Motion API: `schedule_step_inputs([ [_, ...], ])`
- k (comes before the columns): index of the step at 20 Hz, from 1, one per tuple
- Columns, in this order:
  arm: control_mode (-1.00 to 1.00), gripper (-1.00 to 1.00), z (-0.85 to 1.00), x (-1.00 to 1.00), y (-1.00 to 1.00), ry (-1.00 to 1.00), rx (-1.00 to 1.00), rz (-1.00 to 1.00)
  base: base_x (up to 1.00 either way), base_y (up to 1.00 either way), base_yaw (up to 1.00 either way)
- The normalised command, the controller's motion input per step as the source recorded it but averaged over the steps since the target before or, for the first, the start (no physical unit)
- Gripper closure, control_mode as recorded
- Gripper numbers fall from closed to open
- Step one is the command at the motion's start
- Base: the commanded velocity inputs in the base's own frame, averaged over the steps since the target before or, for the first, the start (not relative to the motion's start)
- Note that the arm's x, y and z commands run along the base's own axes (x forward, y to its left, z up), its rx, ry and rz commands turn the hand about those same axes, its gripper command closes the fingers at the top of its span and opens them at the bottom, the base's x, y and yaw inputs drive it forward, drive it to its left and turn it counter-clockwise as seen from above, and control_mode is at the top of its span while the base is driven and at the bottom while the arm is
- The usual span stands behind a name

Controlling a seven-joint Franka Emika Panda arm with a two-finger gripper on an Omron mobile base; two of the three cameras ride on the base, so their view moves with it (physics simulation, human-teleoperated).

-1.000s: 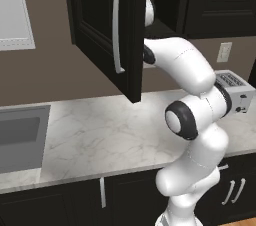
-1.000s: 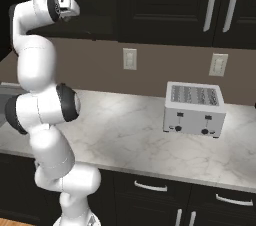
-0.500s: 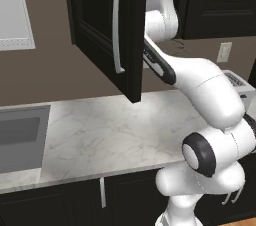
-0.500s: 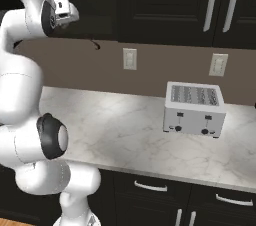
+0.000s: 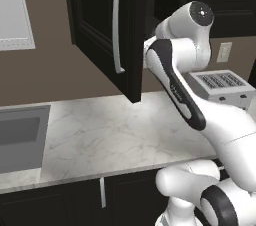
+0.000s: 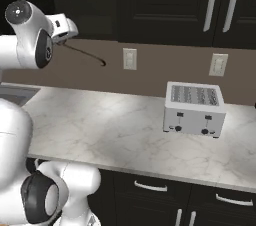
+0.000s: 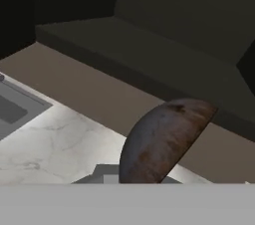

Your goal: Open the cabinet and move the ladle to the pot. Then close the cabinet.

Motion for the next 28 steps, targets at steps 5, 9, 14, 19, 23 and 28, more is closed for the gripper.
schedule_step_inputs([
  [5,-1.0,1.0,-0.01,-1.0,-0.33,0.0,-0.07,0.09,0.0,0.0,0.0],
  [9,-1.0,1.0,0.0,-0.91,-0.26,0.0,-0.08,0.08,0.0,0.0,0.0],
  [14,-1.0,1.0,0.0,-0.89,-0.26,0.0,-0.07,0.07,0.0,0.0,0.0],
  [19,-1.0,1.0,0.0,-0.77,-0.29,0.0,-0.07,0.06,0.0,0.0,0.0],
  [23,-1.0,1.0,0.0,-0.54,-0.33,0.02,-0.03,0.03,0.0,0.0,0.0],
  [28,-1.0,1.0,0.0,-0.23,-0.31,0.04,0.0,0.0,0.0,0.0,0.0],
])
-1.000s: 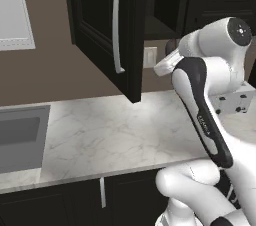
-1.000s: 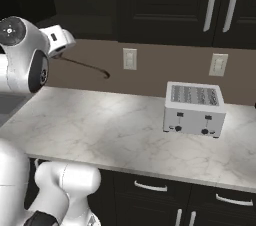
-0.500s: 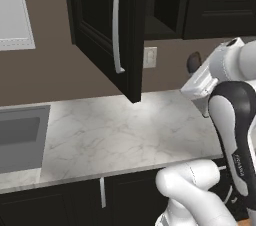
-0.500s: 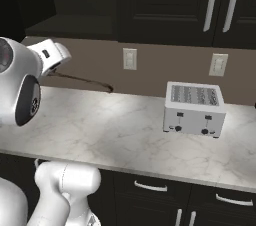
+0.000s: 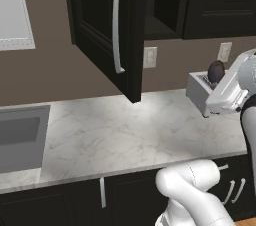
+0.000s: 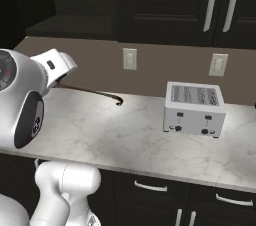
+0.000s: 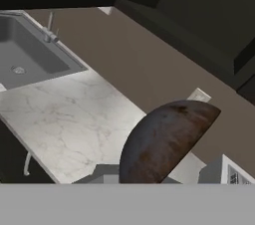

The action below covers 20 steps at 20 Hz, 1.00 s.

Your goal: Open the cabinet and move the ladle to the pot. Then close the cabinet.

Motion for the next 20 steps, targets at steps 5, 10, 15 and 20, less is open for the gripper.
schedule_step_inputs([
  [5,-1.0,1.0,0.0,0.0,-0.13,0.04,0.0,0.0,0.0,0.0,0.0],
  [10,-1.0,1.0,0.0,0.0,0.0,0.0,0.0,0.0,0.0,0.0,0.0],
  [15,-1.0,1.0,0.0,0.0,0.0,0.0,0.0,0.0,0.0,0.0,0.0],
  [20,-1.0,1.0,0.0,0.0,0.0,0.0,0.0,0.0,0.0,0.0,0.0],
])
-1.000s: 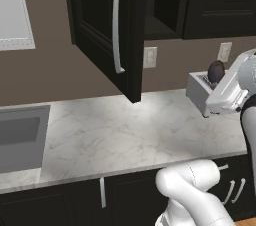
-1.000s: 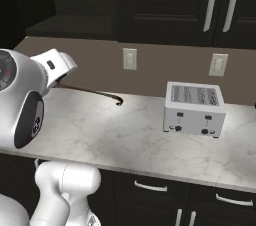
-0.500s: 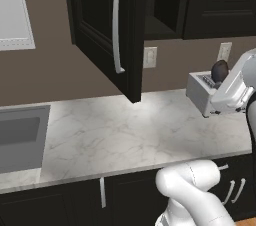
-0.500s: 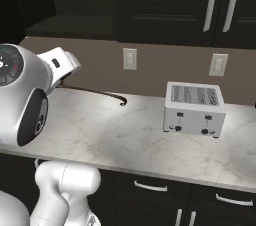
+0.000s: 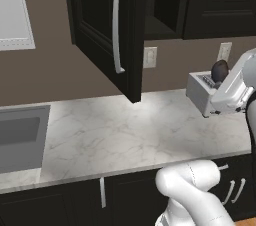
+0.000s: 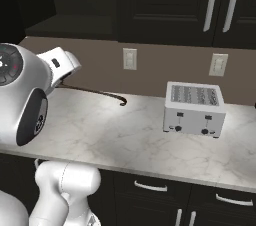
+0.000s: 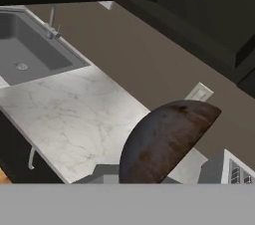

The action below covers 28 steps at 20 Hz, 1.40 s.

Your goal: Open the cabinet and move the ladle to the pot. Then close the cabinet.

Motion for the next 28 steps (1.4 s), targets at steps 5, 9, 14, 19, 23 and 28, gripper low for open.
schedule_step_inputs([
  [5,-1.0,1.0,0.0,-0.01,0.0,0.01,0.0,0.0,0.0,0.0,0.0],
  [9,1.0,1.0,0.0,0.0,0.0,0.0,0.0,0.0,-0.36,0.0,0.0],
  [14,1.0,1.0,0.0,0.0,0.0,0.0,0.0,0.0,-0.7,0.0,0.0],
  [19,1.0,1.0,0.0,0.0,0.0,0.0,0.0,0.0,-0.54,0.0,0.06],
  [23,1.0,1.0,0.0,0.0,0.0,0.0,0.0,0.0,-0.37,0.07,0.14],
  [28,1.0,1.0,0.0,0.0,0.0,0.0,0.0,0.0,-0.31,0.11,0.25],
])
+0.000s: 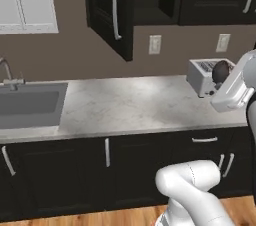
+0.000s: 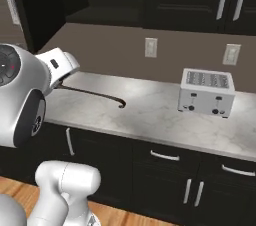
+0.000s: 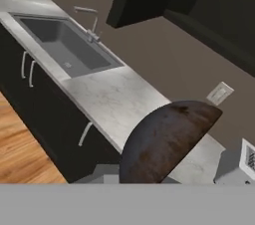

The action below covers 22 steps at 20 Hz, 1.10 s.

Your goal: Open the cabinet and move the ladle to the pot. Then close the cabinet.

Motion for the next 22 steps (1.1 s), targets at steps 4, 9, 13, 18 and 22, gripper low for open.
schedule_step_inputs([
  [4,1.0,1.0,0.0,0.0,0.0,0.0,0.0,0.0,-0.39,0.04,0.36],
  [9,1.0,1.0,0.0,0.0,0.0,0.0,0.0,0.0,-0.54,0.0,0.46],
  [13,1.0,1.0,0.0,0.0,0.0,0.0,0.0,0.0,-0.53,0.03,0.48],
  [18,1.0,1.0,0.0,0.0,0.0,0.0,0.0,0.0,-0.45,0.08,0.53],
  [22,1.0,1.0,0.0,0.0,0.0,0.0,0.0,0.0,-0.41,0.11,0.53],
])
